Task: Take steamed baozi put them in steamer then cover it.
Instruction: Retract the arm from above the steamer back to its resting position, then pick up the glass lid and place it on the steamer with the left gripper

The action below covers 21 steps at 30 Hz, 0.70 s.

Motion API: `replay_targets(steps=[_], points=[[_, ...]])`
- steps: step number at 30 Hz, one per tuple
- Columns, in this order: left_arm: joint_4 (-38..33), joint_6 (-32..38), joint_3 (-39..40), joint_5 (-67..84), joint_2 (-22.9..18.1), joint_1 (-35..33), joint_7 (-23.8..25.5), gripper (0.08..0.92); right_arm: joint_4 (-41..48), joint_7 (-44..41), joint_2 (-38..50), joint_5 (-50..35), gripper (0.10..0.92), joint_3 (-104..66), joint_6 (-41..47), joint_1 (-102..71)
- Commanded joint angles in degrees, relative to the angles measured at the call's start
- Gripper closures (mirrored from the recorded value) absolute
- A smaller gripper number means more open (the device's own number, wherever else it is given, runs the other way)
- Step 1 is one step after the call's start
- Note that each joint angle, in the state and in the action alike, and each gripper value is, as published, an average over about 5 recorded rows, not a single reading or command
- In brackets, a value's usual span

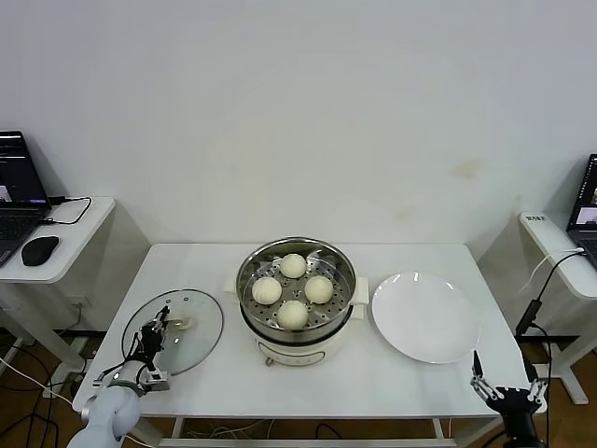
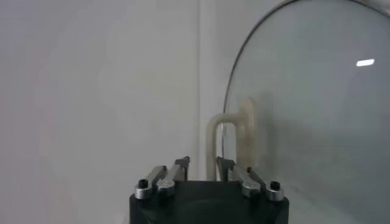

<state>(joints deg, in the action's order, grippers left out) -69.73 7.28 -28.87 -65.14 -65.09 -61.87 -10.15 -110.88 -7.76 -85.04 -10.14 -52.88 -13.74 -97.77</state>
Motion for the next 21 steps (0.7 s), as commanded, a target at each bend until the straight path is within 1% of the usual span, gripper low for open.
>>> replay_targets(steps=[1, 3, 6, 9, 11, 15, 21], points=[[0.76, 1.26, -0.82, 0.53, -0.35, 0.1, -3.43, 0.834, -0.12, -0.04, 0.06, 0.2, 0.203, 0.56, 0.04, 0.1], [0.23, 1.71, -1.26, 0.57, -0.42, -0.37, -4.76, 0.859, -0.06, -0.05, 0.18, 0.3, 0.203, 0.93, 0.01, 0.16], [-1.94, 2.02, -2.12, 0.63, -0.3, -1.72, -6.43, 0.86, 0.17, -0.14, 0.57, 0.65, 0.203, 1.55, -0.1, 0.24], [-5.97, 1.71, -3.05, 0.53, 0.08, -3.67, -7.43, 0.86, 0.27, -0.24, 1.14, 0.96, 0.203, 2.1, -0.21, 0.29], [-10.01, 0.8, -3.67, 0.49, 0.6, -5.32, -7.4, 0.86, 0.15, -0.28, 1.55, 1.02, 0.203, 2.37, -0.19, 0.37], [-18.86, -2.32, -5.14, 1.54, 2.31, -9.46, -5.17, 0.86, -0.26, -0.39, 2.41, 1.12, 0.203, 2.93, -0.08, 0.47], [-33.12, -7.9, -8.88, 3.79, 4.78, -17.06, 1.06, 0.86, -0.72, -0.6, 3.64, 1.46, 0.203, 3.81, -0.02, 0.24]])
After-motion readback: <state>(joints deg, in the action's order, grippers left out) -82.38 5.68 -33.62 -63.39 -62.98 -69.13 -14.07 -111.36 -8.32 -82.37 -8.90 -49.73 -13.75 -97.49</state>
